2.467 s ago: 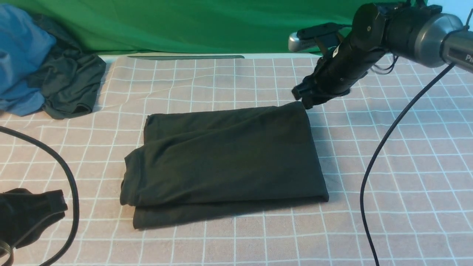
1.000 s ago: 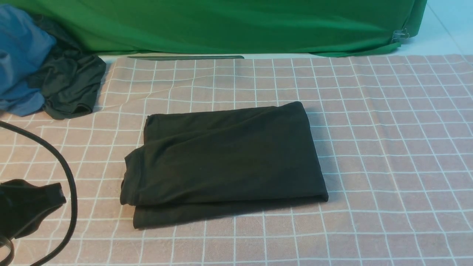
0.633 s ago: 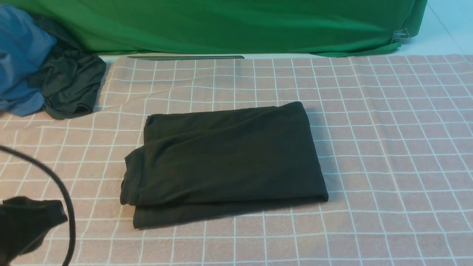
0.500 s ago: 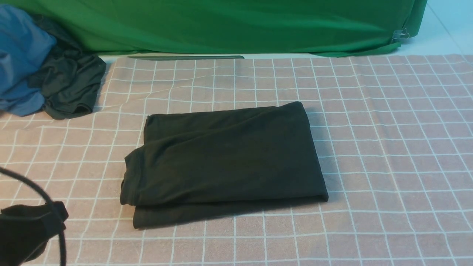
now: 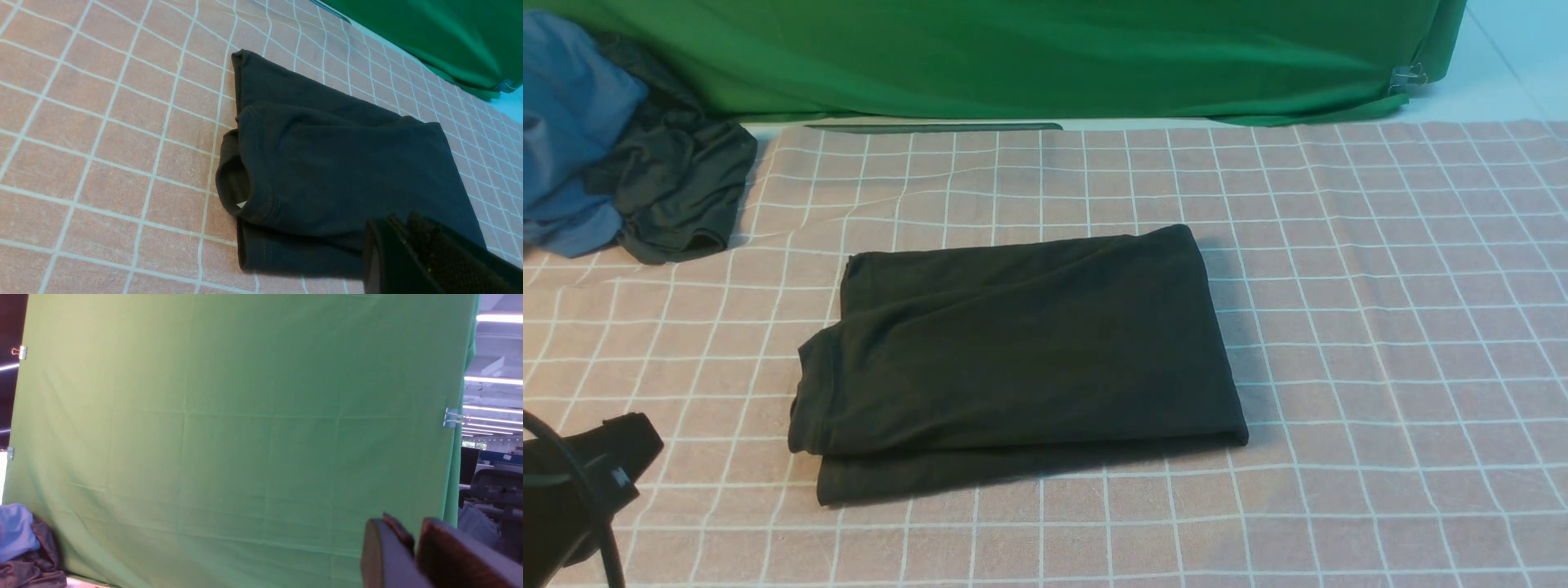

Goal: Fold a long-sleeved shirt over a pink coffee tablecloth.

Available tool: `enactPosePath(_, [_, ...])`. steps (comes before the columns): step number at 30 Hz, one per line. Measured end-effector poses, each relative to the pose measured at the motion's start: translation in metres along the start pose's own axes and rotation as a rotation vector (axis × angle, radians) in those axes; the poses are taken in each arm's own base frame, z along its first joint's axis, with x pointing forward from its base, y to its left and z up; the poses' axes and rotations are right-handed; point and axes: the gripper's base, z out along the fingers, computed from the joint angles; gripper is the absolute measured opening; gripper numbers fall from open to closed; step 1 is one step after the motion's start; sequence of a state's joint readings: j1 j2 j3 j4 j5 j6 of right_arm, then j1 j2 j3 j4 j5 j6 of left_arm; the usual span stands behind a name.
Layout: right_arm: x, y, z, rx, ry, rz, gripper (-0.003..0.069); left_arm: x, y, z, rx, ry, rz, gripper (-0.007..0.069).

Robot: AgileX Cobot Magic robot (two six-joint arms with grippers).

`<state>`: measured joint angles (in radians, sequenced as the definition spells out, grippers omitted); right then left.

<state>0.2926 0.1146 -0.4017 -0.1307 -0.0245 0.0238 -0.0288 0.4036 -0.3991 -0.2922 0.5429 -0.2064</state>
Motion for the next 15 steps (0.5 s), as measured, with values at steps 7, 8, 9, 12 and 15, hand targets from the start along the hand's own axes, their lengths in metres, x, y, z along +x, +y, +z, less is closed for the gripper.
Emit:
enactPosePath(7, [0.0,0.0,0.0,0.0,0.0,0.0,0.0184,-0.001,0.004,0.001,-0.034,-0.016,0.078,0.009])
enactPosePath(8, [0.0,0.0,0.0,0.0,0.0,0.0,0.0186,-0.001,0.005,0.001,-0.039,-0.032,0.096,0.009])
enactPosePath(9, [0.0,0.0,0.0,0.0,0.0,0.0,0.0188,0.0,0.006,0.002,-0.042,-0.048,0.109,0.009])
enactPosePath(12, [0.0,0.0,0.0,0.0,0.0,0.0,0.0196,0.008,0.014,0.001,-0.045,-0.139,0.158,0.009])
enactPosePath(15, [0.0,0.0,0.0,0.0,0.0,0.0,0.0198,0.027,0.025,0.0,-0.047,-0.211,0.206,0.009])
